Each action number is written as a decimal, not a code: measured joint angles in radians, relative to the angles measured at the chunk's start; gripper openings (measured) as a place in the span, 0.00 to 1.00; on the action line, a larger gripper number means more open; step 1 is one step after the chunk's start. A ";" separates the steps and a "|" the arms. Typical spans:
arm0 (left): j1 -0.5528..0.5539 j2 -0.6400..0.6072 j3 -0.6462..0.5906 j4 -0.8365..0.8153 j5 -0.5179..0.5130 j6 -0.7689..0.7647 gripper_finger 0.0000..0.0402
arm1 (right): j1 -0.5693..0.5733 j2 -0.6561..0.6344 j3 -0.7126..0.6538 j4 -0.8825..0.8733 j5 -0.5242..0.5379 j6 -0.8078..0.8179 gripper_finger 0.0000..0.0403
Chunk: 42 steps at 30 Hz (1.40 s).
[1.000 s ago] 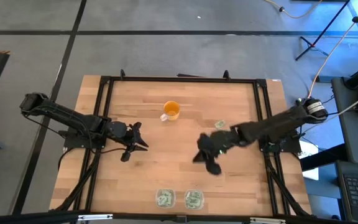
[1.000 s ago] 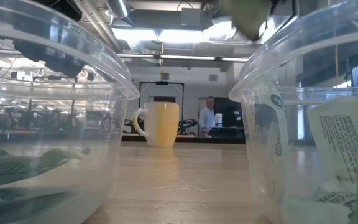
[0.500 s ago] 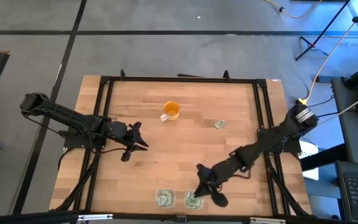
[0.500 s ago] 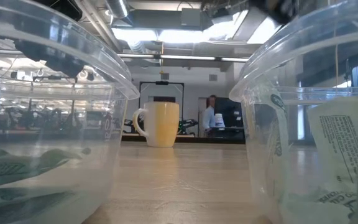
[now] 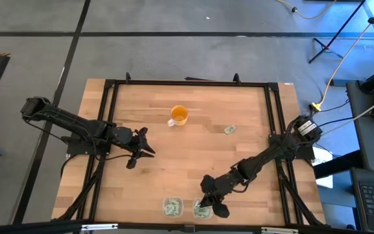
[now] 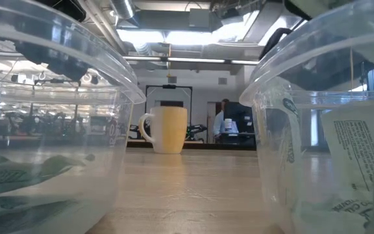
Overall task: Pick and place items into bin
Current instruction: Put the green stevia packet into the right transparent bin
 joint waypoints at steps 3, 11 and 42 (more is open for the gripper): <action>0.000 0.000 0.000 -0.006 0.000 0.000 0.18 | 0.005 0.004 0.000 -0.013 0.000 0.000 0.03; 0.000 0.000 -0.001 -0.006 0.000 0.000 0.17 | 0.010 0.005 0.000 -0.012 0.010 -0.002 0.03; 0.000 0.000 -0.001 -0.006 0.000 0.000 0.17 | -0.094 -0.348 0.001 -0.588 0.264 -0.052 0.20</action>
